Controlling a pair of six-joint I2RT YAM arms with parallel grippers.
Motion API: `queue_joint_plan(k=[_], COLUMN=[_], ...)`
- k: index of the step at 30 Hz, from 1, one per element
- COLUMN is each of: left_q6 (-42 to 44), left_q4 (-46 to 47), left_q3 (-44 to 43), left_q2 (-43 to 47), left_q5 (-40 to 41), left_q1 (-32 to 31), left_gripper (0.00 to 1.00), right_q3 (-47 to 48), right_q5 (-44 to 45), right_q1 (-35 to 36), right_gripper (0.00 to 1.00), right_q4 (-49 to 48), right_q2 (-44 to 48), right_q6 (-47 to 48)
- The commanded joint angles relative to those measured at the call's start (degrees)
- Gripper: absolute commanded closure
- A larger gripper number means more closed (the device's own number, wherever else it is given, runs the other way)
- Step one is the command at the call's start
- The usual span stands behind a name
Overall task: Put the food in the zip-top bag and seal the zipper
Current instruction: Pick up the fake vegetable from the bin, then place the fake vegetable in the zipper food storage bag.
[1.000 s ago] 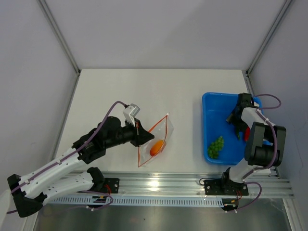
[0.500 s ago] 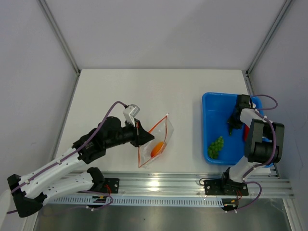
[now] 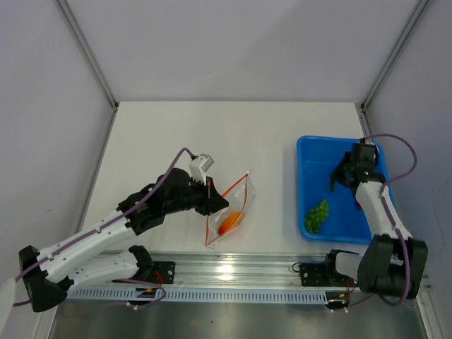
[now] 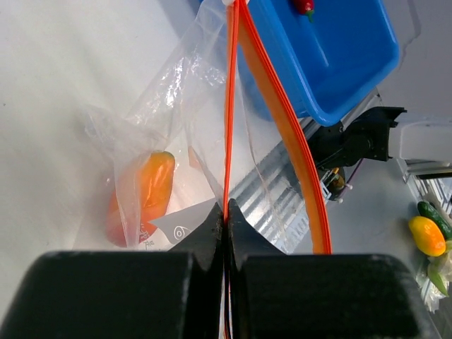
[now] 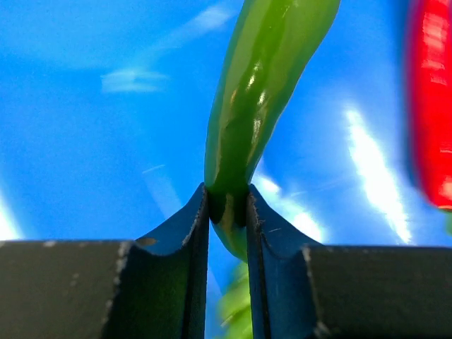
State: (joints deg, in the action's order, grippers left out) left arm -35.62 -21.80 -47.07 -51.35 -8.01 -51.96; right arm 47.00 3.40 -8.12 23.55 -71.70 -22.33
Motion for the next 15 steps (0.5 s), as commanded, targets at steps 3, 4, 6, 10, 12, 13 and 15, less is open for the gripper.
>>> queue_joint_plan(k=[3,4,6,10,12,13,15], left_q6=[0.9,0.99,1.34,1.51,1.51,1.51,1.6], left_q4=[-1.22,-1.4,-1.84,-2.1,-1.84,-1.67,-1.66], left_q3=[-3.99,-4.34,-4.87,-5.75,-6.19,-6.28,-6.72], left_q2=[-1.47,-1.73,-2.43,-3.84,-4.37,-4.63,-5.59], left_q5=[2.38,2.65,3.35,3.97,3.97,3.88,3.53], left_q1=[0.02,0.02,0.02,0.02,0.02,0.02,0.02], left_gripper=[0.99,0.99,0.99,0.99,1.0,0.99,0.99], right_q3=[-0.25,-0.25,-0.33,-1.38,-2.18,-2.53,-4.1], right_q5=[-19.78,-22.53,-30.25,-47.56,-50.41,-50.94,-52.17], right_q1=[1.62,1.7,1.7,5.56,10.47,12.32,18.29], right_gripper=[1.0,1.0,1.0,1.0,1.0,1.0,1.0], right_q4=[4.13,5.27,5.71,5.64,4.14,2.83,0.9], right_q2=[14.73,16.4,20.0,24.06,26.6,29.31,31.61], right_q6=[-0.7,-1.92,-3.07,-7.11,-10.88,-12.29,-17.73])
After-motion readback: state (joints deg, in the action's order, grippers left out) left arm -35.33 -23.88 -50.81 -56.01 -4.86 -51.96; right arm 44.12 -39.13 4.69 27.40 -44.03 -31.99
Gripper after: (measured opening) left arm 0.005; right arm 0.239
